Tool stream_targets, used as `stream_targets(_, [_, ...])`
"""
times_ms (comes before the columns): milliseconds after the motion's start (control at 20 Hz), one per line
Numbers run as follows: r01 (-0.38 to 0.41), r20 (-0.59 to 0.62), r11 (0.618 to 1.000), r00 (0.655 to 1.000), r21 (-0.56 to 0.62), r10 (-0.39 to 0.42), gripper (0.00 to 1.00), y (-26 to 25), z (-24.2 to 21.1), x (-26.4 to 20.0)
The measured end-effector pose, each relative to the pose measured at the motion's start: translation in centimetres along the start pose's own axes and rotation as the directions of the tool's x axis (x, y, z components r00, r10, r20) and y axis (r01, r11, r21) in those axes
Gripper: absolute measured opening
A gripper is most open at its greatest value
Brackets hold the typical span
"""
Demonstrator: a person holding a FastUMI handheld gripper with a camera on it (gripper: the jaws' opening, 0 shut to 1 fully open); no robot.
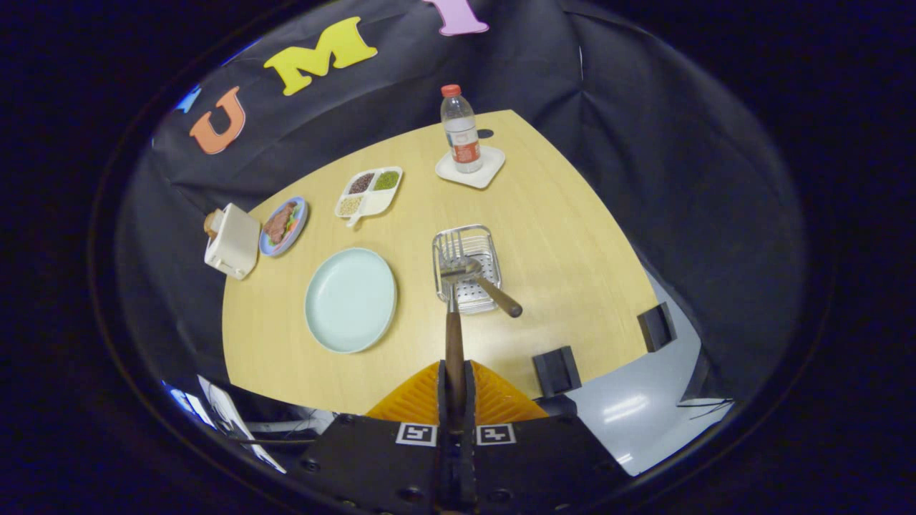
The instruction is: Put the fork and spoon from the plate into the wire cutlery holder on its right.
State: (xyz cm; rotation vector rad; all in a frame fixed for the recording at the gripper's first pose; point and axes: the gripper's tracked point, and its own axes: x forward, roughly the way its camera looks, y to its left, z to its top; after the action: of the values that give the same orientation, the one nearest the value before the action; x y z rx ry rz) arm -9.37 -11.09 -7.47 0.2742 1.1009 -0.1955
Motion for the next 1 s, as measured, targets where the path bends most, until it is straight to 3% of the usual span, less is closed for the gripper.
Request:
stream_targets(500, [-0.042, -0.078, 0.997, 0.996, 0.066, 0.047, 0.05, 0.2, 0.5, 2.3])
stream_targets(1000, [-0.044, -0.065, 0.993, 0.997, 0.113, 0.052, 0.09, 0.3, 2.3, 3.4])
